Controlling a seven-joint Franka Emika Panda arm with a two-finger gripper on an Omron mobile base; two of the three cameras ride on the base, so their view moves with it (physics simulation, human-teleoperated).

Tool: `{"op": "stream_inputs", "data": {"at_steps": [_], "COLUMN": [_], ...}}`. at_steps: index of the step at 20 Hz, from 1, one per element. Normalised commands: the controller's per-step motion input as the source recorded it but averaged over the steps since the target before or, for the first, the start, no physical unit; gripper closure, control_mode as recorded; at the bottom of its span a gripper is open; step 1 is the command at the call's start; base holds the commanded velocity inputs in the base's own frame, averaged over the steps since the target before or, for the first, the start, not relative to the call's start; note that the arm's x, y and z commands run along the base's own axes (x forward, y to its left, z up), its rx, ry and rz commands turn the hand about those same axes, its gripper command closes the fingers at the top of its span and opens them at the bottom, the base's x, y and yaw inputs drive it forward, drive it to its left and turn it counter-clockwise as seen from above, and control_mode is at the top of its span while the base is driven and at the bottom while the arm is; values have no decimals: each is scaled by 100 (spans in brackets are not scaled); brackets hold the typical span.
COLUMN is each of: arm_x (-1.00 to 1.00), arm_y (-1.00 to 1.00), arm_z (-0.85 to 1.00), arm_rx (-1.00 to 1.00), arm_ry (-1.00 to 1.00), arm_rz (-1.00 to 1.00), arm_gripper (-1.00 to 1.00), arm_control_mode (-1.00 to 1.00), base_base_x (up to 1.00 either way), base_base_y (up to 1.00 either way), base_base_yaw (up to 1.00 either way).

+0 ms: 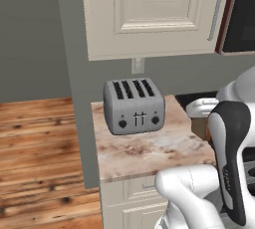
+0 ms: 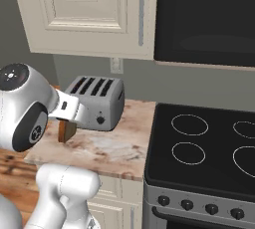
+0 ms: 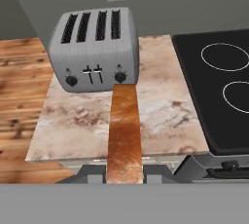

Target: Start the toaster. Once the lever pops up, take the bread to the plate on the dining counter.

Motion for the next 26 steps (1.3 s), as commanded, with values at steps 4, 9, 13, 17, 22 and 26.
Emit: {"op": "stream_inputs", "data": {"at_steps": [4, 9, 13, 17, 22, 26], "arm_x": [0, -1, -11, -7, 0, 0], "arm_y": [0, 0, 0, 0, 0, 0], "arm_z": [6, 0, 0, 0, 0, 0], "arm_rx": [0, 0, 0, 0, 0, 0], "arm_ry": [0, 0, 1, 1, 0, 0], "arm_rz": [0, 0, 0, 0, 0, 0], "arm_gripper": [100, 100, 100, 100, 100, 100], "arm_control_mode": [-100, -100, -100, 100, 100, 100], "base_base_x": [0, 0, 0, -12, -49, -46], "base_base_y": [0, 0, 0, 0, 0, 0], "base_base_yaw": [0, 0, 0, 0, 0, 0]}}
